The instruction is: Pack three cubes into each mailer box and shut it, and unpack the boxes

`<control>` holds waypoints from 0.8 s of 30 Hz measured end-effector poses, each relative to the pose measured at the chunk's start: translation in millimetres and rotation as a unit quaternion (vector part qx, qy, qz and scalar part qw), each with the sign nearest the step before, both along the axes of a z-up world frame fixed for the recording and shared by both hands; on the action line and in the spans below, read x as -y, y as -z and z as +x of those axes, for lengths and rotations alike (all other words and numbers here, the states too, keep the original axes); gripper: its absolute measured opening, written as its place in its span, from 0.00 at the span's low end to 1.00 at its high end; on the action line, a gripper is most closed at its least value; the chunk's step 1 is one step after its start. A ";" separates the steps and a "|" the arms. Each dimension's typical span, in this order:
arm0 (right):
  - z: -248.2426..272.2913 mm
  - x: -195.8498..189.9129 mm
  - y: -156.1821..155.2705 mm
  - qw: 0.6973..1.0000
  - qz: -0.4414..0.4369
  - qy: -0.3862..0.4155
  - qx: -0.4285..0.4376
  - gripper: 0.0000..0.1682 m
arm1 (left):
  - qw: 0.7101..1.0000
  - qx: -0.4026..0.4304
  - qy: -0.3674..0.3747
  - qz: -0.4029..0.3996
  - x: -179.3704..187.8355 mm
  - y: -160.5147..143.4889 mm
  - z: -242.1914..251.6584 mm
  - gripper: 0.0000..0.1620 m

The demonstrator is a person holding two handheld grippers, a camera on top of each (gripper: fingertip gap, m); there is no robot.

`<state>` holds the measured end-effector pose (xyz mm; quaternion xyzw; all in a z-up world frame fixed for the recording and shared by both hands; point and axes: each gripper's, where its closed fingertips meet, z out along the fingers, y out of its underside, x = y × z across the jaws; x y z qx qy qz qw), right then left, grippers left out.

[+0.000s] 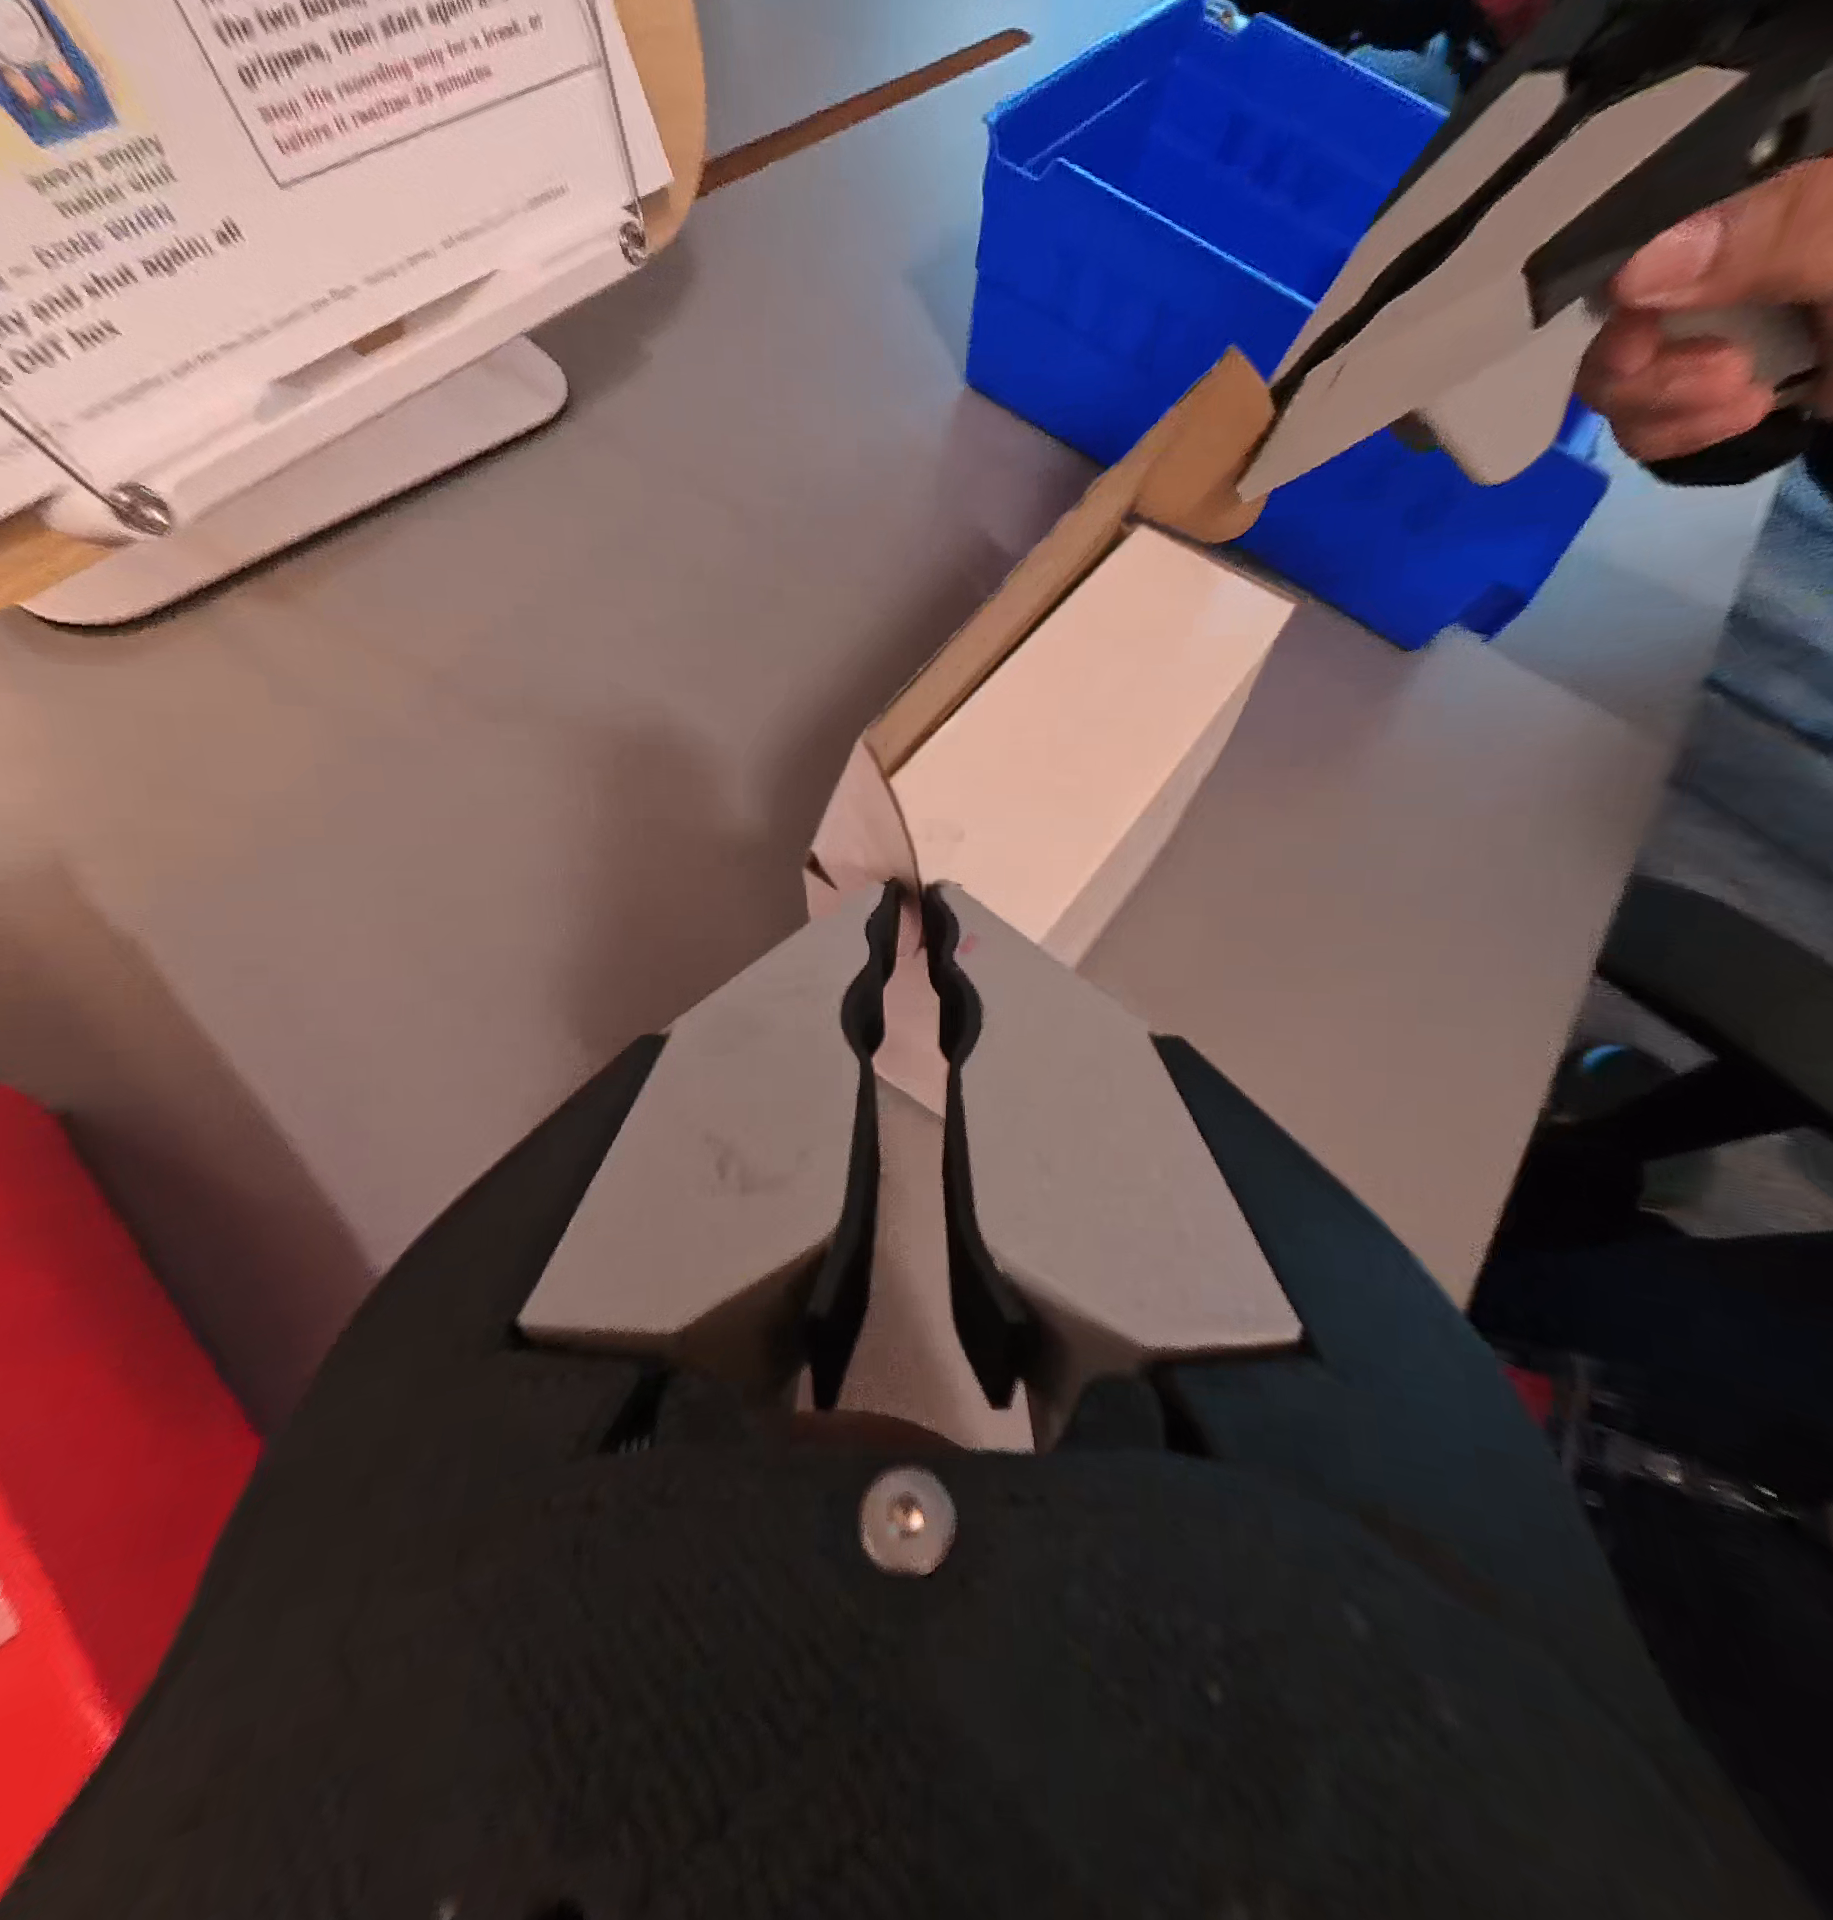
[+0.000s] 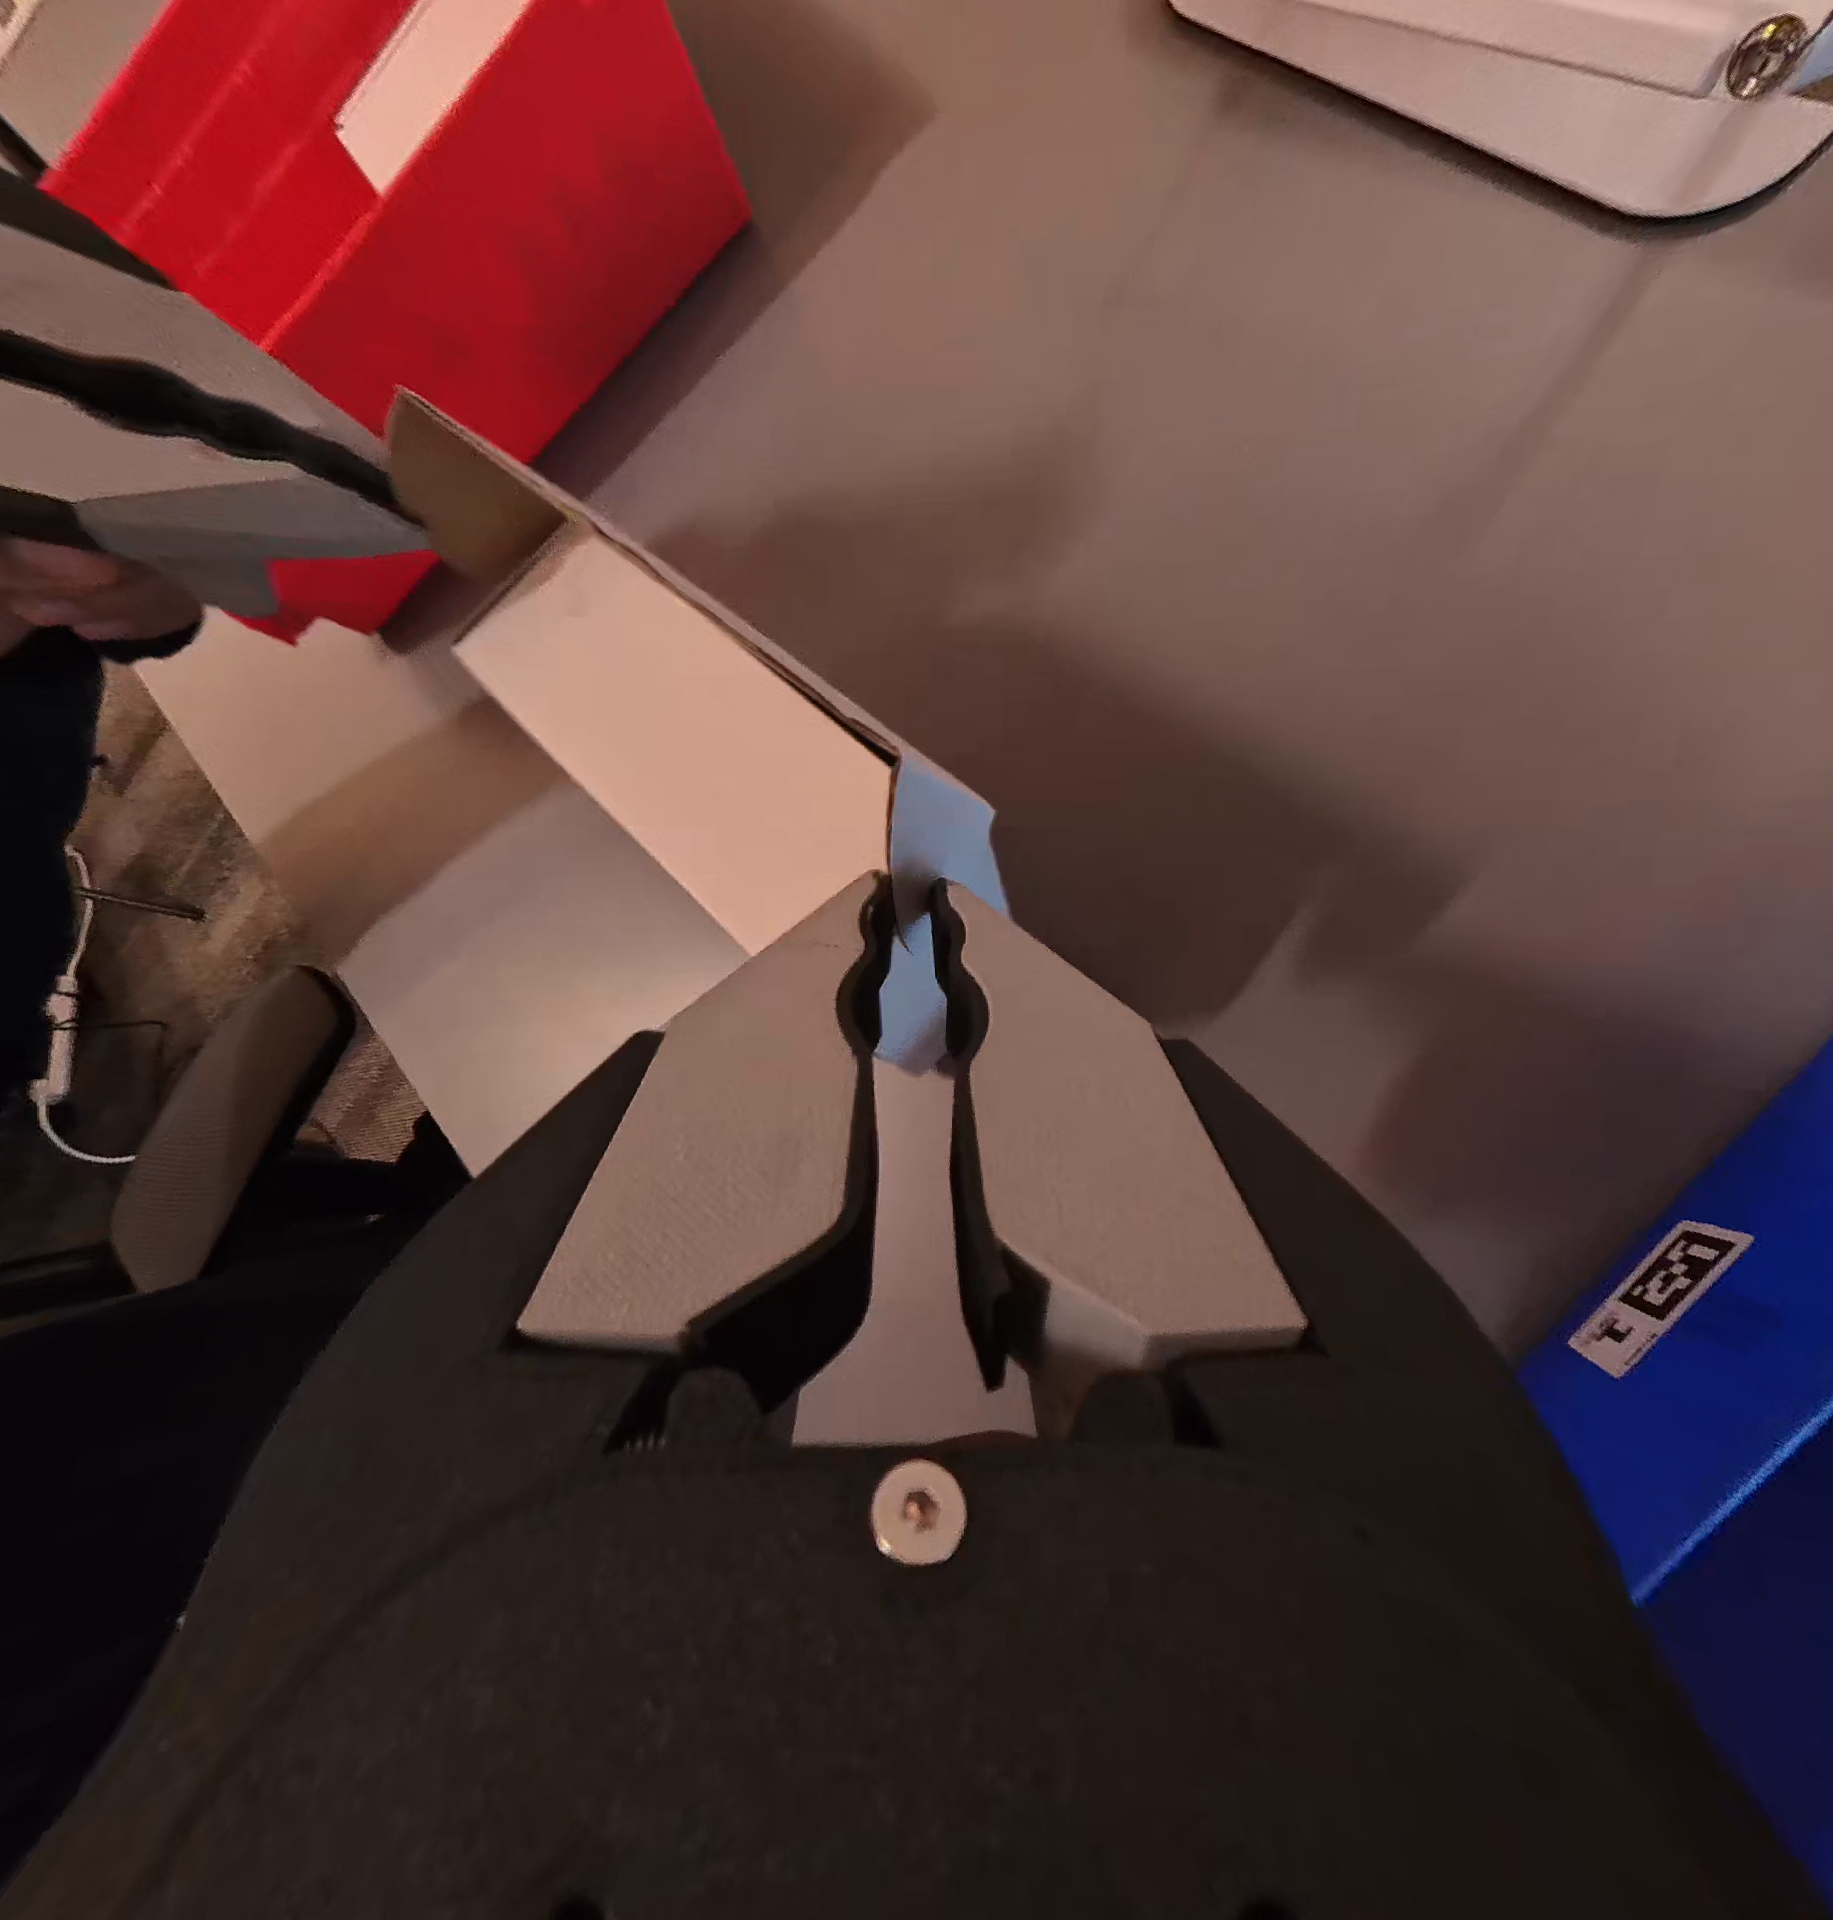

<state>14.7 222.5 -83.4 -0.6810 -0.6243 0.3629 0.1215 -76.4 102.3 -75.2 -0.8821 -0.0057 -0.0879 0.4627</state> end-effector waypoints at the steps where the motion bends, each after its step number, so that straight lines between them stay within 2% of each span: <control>1: 0.7 -1.1 1.7 1.000 0.003 0.000 0.000 0.02 | 1.000 -0.014 -0.002 0.009 1.7 -2.3 3.2 0.01; 4: 1.3 -1.6 3.0 1.000 -0.002 -0.001 -0.001 0.02 | 0.995 -0.087 -0.024 0.049 4.2 -18.1 4.3 0.10; 6: 0.8 -0.4 2.8 1.000 -0.001 -0.003 -0.003 0.02 | 0.988 -0.141 -0.020 0.064 4.5 -27.6 13.0 0.07; 9: -0.1 -0.4 2.8 1.000 0.013 -0.003 -0.005 0.02 | 0.978 -0.194 0.033 0.062 -3.7 -32.2 55.1 0.03; 11: -0.2 0.9 2.5 1.000 0.018 -0.004 -0.005 0.02 | 0.970 -0.227 0.072 0.037 -14.5 -20.9 87.7 0.01; 13: 0.1 0.2 2.3 1.000 0.028 -0.002 -0.006 0.01 | 0.962 -0.261 0.079 -0.011 -27.1 -2.4 103.8 0.00; 15: 1.0 -0.2 1.8 0.999 0.037 -0.001 -0.007 0.01 | 0.954 -0.292 0.067 -0.027 -39.3 5.5 109.5 0.00; 19: 3.1 1.8 0.7 0.999 0.041 -0.003 -0.013 0.01 | 0.959 -0.271 0.069 -0.048 -48.1 10.2 121.3 0.00; 24: 8.9 9.0 -1.4 1.000 0.017 -0.014 -0.020 0.02 | 0.938 -0.315 0.101 -0.109 -43.6 22.2 126.4 0.00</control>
